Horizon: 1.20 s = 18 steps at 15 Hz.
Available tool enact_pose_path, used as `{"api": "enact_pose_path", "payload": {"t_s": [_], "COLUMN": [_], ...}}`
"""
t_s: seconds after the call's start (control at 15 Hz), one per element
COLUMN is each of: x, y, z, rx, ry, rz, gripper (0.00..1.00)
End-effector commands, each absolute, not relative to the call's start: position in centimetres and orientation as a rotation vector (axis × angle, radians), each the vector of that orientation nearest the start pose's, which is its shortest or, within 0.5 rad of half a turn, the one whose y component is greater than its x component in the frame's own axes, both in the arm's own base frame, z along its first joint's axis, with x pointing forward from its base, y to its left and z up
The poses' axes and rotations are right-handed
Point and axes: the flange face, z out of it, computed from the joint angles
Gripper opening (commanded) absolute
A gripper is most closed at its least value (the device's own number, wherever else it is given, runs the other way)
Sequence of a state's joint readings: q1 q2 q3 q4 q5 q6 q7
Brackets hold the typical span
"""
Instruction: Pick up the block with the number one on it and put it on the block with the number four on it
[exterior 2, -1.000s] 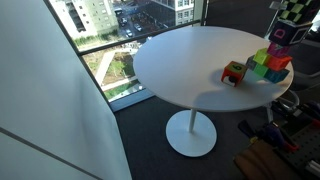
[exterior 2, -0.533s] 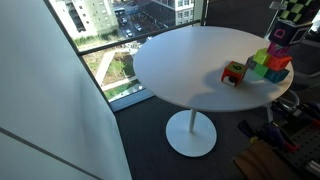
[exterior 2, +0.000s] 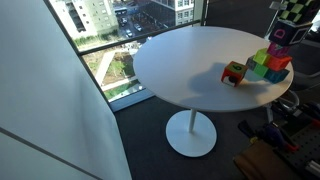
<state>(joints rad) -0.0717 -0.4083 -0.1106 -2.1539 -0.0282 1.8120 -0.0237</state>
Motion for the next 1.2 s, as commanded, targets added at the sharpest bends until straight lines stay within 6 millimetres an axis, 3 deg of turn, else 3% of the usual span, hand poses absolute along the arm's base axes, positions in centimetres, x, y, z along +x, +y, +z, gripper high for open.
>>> {"api": "enact_pose_path", "payload": {"t_s": [0.0, 0.73, 1.13], "x": [42.8, 41.7, 41.2], "y": [-7.5, -4.2, -3.7], "z": [58.3, 59.7, 60.7], "rx": [-3.109, -3.105, -3.071], "ry": [0.168, 0.023, -0.062], "rz": [-0.088, 0.02, 0.063], "gripper": [1.0, 1.0, 1.0]}}
